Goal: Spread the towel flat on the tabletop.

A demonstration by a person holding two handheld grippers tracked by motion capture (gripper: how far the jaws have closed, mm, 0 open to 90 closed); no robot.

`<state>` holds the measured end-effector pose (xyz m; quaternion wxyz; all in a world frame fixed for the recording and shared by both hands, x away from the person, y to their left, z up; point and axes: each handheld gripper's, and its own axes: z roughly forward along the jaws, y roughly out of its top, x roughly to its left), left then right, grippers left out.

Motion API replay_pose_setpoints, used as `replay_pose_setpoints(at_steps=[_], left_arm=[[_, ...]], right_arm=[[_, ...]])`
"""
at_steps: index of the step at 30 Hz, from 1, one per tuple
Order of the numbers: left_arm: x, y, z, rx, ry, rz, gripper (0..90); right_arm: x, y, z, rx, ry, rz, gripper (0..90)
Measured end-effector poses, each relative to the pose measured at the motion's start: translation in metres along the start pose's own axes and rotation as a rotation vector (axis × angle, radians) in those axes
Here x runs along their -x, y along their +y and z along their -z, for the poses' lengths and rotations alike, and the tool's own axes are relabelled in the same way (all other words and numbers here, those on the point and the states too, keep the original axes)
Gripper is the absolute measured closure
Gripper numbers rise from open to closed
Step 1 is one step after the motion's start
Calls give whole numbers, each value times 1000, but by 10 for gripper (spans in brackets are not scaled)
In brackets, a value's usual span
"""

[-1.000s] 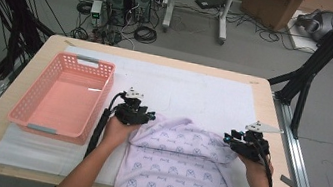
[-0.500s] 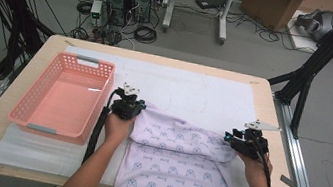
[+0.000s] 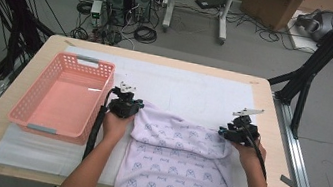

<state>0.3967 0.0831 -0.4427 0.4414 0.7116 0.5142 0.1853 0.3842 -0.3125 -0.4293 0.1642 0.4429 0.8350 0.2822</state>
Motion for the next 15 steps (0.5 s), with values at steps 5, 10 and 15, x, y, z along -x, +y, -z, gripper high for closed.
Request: replay_pose_setpoints(at_steps=[5, 10, 15], left_arm=[[2, 16, -1, 10, -17, -4, 867], [-4, 24, -3, 36, -10, 33, 868], [-18, 24, -4, 50, 31, 105, 869]], right_arm=[[-3, 2, -2, -13, 107, 46, 878], [3, 11, 2, 13, 75, 51, 892], [25, 13, 12, 140, -40, -61, 893]])
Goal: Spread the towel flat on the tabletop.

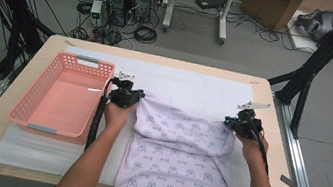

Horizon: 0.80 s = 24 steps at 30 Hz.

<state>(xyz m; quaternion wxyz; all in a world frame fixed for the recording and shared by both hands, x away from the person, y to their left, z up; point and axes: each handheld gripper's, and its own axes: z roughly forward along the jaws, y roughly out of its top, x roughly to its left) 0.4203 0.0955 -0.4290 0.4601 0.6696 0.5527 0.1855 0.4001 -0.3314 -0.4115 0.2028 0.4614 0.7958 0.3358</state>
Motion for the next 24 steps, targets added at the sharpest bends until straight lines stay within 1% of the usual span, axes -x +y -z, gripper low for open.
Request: replay_pose_setpoints(at_steps=[1, 2, 3, 5, 6, 7, 8, 9, 10, 11, 12, 13, 14, 15, 16, 17, 19, 20, 21, 23, 24], left_arm=[[-2, 1, 0, 14, 4, 8, 869], [-3, 1, 0, 28, 6, 17, 869], [-4, 2, 0, 42, 5, 25, 869], [-4, 2, -2, 59, -8, 48, 869], [-4, 1, -3, 56, -13, 54, 868], [-3, 1, -4, 52, -12, 54, 868], [-2, 0, -5, 46, -19, 55, 868], [-1, -1, -6, 42, -20, 50, 868], [1, -1, -7, 44, -12, 48, 860], [1, -1, -8, 42, -13, 57, 821], [1, -2, -9, 35, -13, 70, 727], [1, -3, -10, 19, -23, 74, 651], [1, -4, -11, -3, -30, 62, 597], [2, -6, -12, -30, -27, 39, 557], [3, -8, -13, -54, -25, 16, 517], [4, -9, -14, -80, -23, -2, 479], [7, -12, -14, -123, -41, -21, 438], [9, -13, -13, -141, -46, -40, 429], [11, -15, -12, -147, -51, -59, 428], [15, -19, -11, -164, -63, -81, 428], [17, -21, -10, -154, -62, -96, 420]], right_arm=[[5, 1, 2, 17, -29, -23, 893], [9, 2, 4, 48, -55, -43, 893], [14, 3, 5, 76, -72, -76, 894], [25, 4, 3, 79, -72, -145, 894], [29, 5, 2, 83, -75, -167, 895], [32, 6, 2, 98, -84, -180, 896], [34, 8, 3, 132, -106, -190, 897], [34, 9, 5, 180, -139, -198, 900], [34, 10, 8, 224, -201, -211, 900], [36, 9, 10, 263, -249, -235, 900], [38, 8, 11, 278, -264, -269, 890], [41, 6, 9, 272, -243, -297, 842], [43, 4, 7, 251, -215, -314, 784], [44, 3, 5, 226, -197, -315, 776], [43, 1, 4, 215, -181, -298, 754], [40, 0, 4, 204, -177, -279, 748], [37, -2, 4, 187, -153, -255, 723], [35, -3, 5, 172, -148, -236, 715], [33, -3, 6, 162, -148, -217, 706], [29, -4, 9, 154, -125, -197, 691], [28, -3, 11, 150, -113, -191, 688]])
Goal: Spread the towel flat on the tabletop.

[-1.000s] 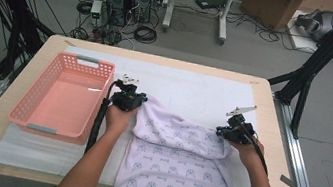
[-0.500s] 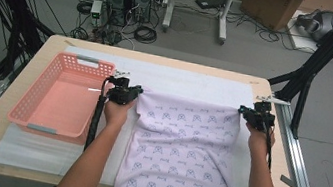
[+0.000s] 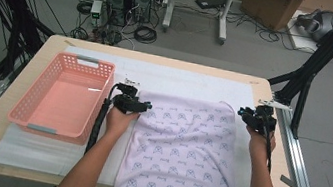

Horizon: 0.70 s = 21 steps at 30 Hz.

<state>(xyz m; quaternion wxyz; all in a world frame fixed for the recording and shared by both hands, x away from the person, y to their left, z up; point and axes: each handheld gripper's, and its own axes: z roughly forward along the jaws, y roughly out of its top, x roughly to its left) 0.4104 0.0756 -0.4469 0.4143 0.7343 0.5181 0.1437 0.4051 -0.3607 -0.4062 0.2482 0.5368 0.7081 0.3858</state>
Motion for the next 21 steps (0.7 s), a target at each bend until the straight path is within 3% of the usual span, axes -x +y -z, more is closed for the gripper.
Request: replay_pose_setpoints(at_steps=[3, 4, 6, 7, 8, 9, 12, 15, 16, 18, 21], left_arm=[[7, -3, 1, 2, -4, -28, 434], [9, -5, 1, -1, -22, -46, 534], [15, -6, 0, -11, -4, -120, 735], [16, -5, -1, -11, -12, -122, 849], [14, -3, -1, -3, -11, -106, 856], [12, 1, 0, 22, 15, -84, 860], [-3, 11, 6, 138, 87, 16, 864], [-9, 17, 9, 200, 121, 10, 862], [-10, 17, 9, 199, 111, 25, 846], [-10, 15, 8, 165, 72, 61, 641], [-5, 11, 12, 129, 16, 46, 484]], right_arm=[[-6, 2, 7, 3, 25, 22, 670], [-9, 3, 9, 5, 31, 36, 661], [-15, 4, 13, 6, 64, 55, 641], [-18, 4, 14, -1, 80, 71, 635], [-22, 4, 15, -12, 80, 90, 634], [-24, 3, 16, -23, 87, 108, 634], [-30, -5, 19, -26, 97, 125, 632], [-30, -18, 19, -56, 115, 115, 595], [-29, -23, 18, -67, 116, 120, 585], [-27, -33, 17, -93, 117, 111, 564], [-23, -45, 19, -101, 128, 92, 549]])
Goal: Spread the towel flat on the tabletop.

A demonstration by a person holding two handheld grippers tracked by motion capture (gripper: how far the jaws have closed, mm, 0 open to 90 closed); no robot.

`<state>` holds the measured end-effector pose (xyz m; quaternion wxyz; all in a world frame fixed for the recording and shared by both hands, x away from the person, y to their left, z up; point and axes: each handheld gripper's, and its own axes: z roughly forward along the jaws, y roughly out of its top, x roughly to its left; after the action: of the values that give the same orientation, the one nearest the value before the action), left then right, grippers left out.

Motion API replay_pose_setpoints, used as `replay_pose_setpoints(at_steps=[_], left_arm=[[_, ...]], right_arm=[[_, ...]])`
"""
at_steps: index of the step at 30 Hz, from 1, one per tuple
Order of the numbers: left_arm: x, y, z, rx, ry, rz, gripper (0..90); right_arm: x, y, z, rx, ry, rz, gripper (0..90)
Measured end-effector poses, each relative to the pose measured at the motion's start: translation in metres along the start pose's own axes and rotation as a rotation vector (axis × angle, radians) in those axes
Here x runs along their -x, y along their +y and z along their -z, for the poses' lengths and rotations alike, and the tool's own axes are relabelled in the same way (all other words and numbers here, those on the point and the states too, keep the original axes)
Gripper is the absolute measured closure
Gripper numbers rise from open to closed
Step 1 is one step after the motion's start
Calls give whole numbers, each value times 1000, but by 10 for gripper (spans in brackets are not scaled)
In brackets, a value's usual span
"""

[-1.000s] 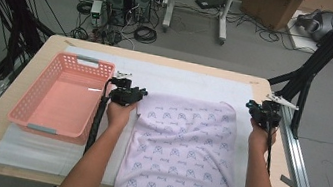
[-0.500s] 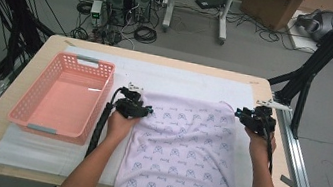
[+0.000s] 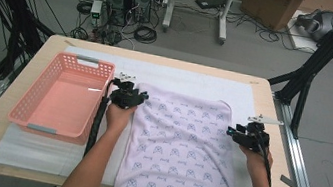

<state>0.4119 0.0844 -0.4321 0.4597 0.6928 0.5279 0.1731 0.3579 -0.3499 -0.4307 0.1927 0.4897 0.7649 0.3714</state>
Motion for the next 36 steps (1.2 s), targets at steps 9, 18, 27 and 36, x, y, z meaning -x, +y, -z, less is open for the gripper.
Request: replay_pose_setpoints(at_steps=[9, 18, 27, 36], left_arm=[[19, -12, 33, -3, -93, -96, 398], [25, -55, 57, -99, -132, -81, 408], [27, -63, 55, -90, -12, -76, 866], [19, -65, 63, -63, -27, -11, 571]], right_arm=[[-9, -20, 19, 9, 18, 20, 528], [-26, -41, 30, -36, 57, 45, 520], [-35, -33, 17, -62, -20, 17, 865], [-39, -35, 17, 37, -54, -40, 679]])
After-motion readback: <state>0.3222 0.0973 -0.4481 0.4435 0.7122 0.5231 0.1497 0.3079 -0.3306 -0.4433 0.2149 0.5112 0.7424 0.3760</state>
